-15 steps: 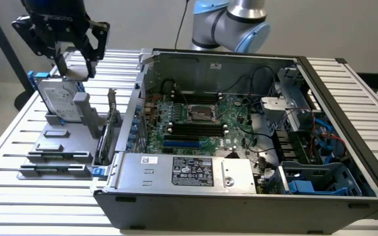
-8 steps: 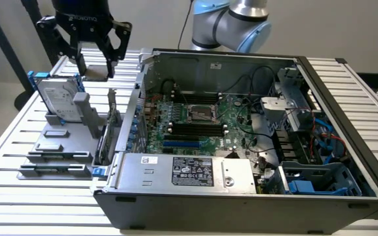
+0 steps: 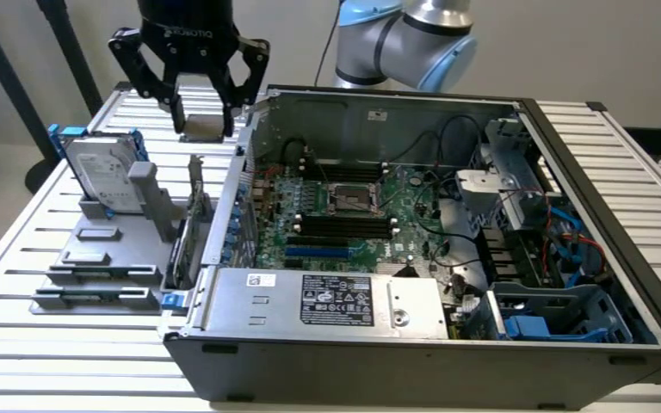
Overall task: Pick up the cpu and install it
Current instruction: 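Pick up the cpu and move it towards the insertion slot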
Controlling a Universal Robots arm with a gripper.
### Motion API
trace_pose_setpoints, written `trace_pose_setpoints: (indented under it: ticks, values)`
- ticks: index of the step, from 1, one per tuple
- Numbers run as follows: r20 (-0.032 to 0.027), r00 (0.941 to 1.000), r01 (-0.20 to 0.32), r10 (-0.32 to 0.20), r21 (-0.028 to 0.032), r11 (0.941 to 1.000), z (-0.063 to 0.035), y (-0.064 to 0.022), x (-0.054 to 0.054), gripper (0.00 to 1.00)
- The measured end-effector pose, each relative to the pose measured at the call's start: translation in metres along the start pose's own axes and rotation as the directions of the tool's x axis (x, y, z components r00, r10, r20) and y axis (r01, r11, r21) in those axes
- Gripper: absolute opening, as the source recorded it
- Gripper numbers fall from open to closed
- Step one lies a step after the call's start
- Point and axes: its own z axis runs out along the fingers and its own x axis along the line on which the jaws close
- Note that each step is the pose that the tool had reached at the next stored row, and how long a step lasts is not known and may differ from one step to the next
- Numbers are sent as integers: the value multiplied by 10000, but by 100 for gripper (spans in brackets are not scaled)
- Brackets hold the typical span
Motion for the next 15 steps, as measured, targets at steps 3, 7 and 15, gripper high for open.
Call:
trace_pose_setpoints:
  ticks: [3,7,15]
  values:
    - [0,10000,0,0,0,10000,-8,13,-137,55]
    - [1,10000,-1,1,-1,10000,-13,45,-316,55]
    - [-1,10000,-1,1,5,10000,25,176,-693,55]
